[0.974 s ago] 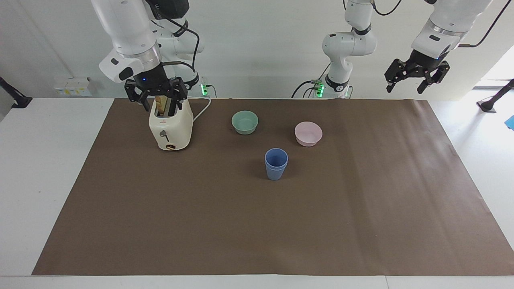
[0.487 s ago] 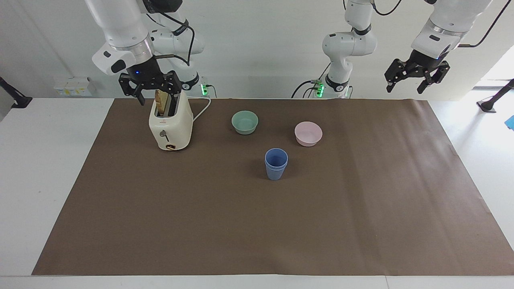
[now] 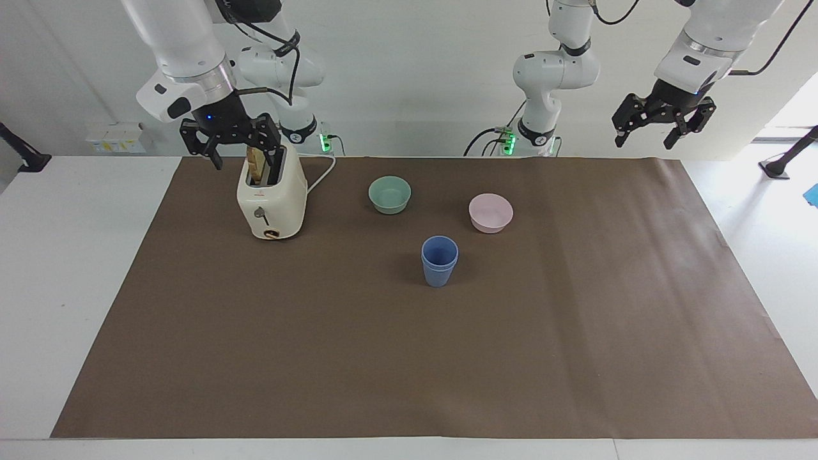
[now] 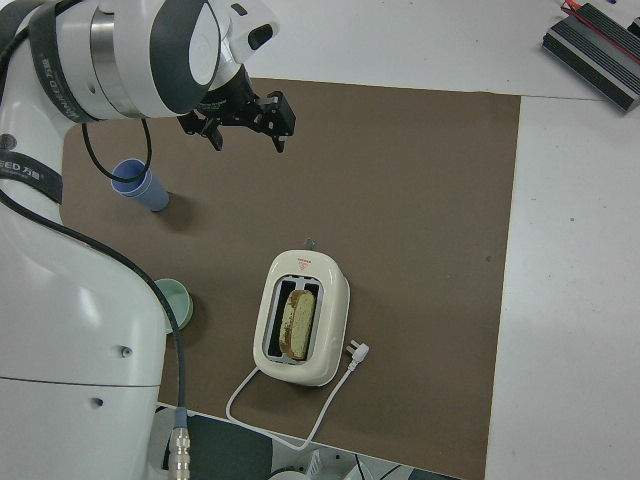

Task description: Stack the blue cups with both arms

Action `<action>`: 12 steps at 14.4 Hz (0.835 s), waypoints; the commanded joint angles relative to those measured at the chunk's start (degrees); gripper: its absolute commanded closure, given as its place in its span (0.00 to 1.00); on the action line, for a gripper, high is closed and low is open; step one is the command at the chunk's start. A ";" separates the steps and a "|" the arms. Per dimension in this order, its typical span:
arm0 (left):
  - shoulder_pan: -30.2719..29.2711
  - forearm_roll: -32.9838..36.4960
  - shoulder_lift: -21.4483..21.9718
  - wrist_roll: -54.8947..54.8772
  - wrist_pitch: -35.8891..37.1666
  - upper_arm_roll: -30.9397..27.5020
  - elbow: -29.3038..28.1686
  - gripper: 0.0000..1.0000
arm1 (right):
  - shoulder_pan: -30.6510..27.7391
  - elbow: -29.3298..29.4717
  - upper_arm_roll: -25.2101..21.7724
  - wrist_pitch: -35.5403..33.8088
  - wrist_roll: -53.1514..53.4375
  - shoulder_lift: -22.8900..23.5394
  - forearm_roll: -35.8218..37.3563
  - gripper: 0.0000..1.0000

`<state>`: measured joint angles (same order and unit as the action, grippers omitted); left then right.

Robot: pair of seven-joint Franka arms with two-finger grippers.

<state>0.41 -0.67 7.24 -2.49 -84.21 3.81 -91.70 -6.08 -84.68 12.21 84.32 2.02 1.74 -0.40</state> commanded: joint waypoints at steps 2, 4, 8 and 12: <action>-0.24 1.02 0.41 -0.41 1.06 0.14 0.30 0.00 | -1.65 -1.72 0.27 1.37 -1.05 -1.13 -0.65 0.00; -0.24 1.02 0.41 -0.41 1.06 0.14 0.30 0.00 | -2.62 -1.63 0.35 1.37 -1.05 -0.95 -0.91 0.00; -0.15 1.02 0.41 -0.41 1.06 0.05 0.30 0.00 | -3.15 -1.54 0.35 1.28 -0.88 -0.95 -1.27 0.00; -0.15 1.02 0.41 -0.41 1.06 0.14 0.30 0.00 | -3.24 -1.54 0.35 1.28 -0.97 -0.95 -1.27 0.00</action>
<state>0.41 -0.67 7.24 -2.49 -84.20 3.81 -91.70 -8.34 -84.81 12.16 84.37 2.02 1.74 -0.53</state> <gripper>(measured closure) 0.000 0.000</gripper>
